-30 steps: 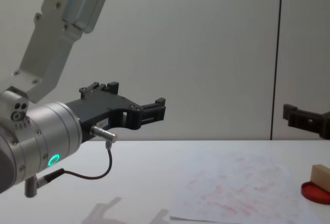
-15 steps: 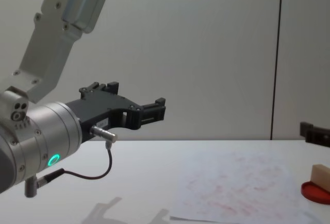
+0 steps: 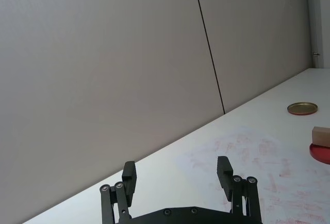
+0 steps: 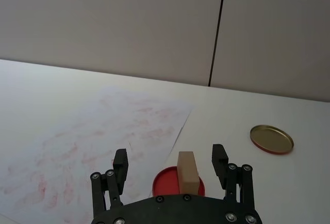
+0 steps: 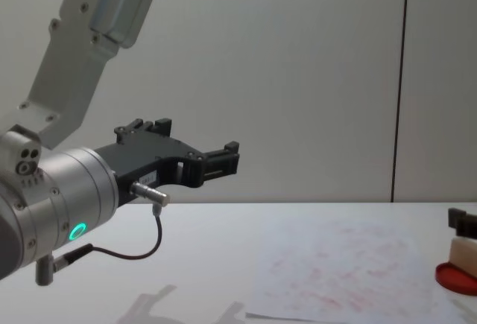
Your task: Use the one hand to pick up the stamp and affix it onto the A4 paper.
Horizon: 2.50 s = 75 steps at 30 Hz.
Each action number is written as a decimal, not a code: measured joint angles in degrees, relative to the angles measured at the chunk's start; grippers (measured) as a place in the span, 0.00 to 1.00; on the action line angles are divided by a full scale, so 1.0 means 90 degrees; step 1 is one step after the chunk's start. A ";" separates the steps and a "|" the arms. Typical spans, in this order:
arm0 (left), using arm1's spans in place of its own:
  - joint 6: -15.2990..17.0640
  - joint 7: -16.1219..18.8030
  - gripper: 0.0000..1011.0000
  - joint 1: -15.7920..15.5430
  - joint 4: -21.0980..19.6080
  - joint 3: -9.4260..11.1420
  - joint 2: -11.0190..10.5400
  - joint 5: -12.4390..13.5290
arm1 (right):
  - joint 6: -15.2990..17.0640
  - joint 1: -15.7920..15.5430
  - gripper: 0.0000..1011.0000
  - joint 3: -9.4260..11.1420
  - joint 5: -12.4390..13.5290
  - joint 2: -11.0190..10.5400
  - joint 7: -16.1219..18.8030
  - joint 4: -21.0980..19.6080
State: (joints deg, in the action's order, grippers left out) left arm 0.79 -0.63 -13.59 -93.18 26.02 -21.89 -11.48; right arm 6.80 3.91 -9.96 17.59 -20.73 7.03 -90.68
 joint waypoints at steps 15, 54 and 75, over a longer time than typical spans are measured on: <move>0.0000 0.0000 0.98 0.0000 0.0000 0.0000 0.0000 0.0000 | 0.0186 0.0320 0.99 -0.0050 -0.0115 0.0179 -0.0065 0.0595; 0.0000 0.0000 0.98 0.0000 0.0000 0.0000 0.0000 0.0000 | 0.0296 0.1055 0.36 -0.0133 -0.0308 0.0550 -0.0073 0.1792; 0.0000 0.0000 0.98 0.0000 0.0000 0.0000 0.0000 0.0000 | -0.0241 0.1093 0.22 -0.0155 -0.0412 0.0600 0.0101 0.1676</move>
State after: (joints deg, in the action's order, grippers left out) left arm 0.79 -0.63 -13.59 -93.17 26.03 -21.89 -11.48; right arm 4.63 13.75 -11.35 13.88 -15.34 7.94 -75.60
